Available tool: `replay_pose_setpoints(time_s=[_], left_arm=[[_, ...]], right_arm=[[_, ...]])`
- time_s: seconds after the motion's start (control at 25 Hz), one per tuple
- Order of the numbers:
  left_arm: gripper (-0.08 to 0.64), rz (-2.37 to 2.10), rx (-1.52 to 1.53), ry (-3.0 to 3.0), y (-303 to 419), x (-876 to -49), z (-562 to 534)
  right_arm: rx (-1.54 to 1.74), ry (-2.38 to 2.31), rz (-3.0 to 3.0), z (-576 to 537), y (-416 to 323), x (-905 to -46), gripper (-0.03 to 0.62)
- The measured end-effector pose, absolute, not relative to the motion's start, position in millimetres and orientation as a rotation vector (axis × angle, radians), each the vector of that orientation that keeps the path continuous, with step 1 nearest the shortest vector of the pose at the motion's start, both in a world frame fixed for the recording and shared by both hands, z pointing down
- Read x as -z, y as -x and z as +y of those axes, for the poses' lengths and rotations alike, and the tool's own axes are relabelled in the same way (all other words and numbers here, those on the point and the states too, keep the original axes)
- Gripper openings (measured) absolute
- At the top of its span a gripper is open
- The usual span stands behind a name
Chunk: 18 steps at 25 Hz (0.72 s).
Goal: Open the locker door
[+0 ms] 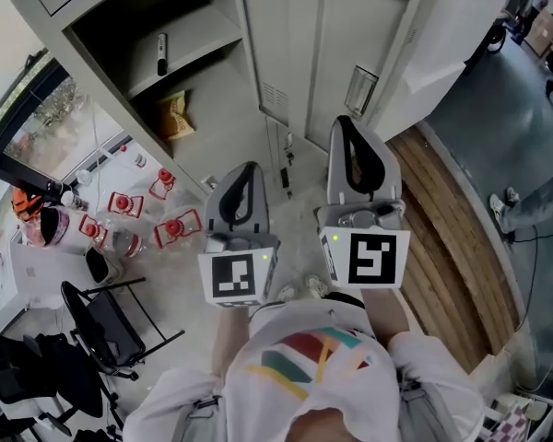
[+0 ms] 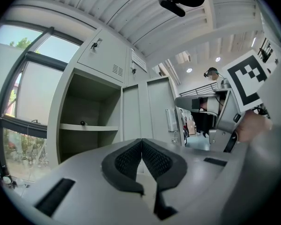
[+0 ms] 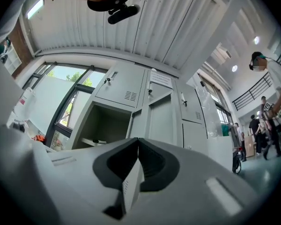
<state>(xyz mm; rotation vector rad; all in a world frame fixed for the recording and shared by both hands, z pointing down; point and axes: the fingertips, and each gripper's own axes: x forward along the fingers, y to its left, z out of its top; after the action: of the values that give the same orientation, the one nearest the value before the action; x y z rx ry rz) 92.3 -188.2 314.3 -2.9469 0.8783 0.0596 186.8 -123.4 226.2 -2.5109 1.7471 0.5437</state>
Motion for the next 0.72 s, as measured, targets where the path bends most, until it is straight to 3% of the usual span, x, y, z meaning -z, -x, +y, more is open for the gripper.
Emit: replay_pose_setpoints(time_s=[0.72], left_arm=[[0.015, 1.111, -0.161, 2.808, -43, -299, -206]], right_arm=[[-0.374, 2.339, 2.041, -152, -126, -281, 0.005]])
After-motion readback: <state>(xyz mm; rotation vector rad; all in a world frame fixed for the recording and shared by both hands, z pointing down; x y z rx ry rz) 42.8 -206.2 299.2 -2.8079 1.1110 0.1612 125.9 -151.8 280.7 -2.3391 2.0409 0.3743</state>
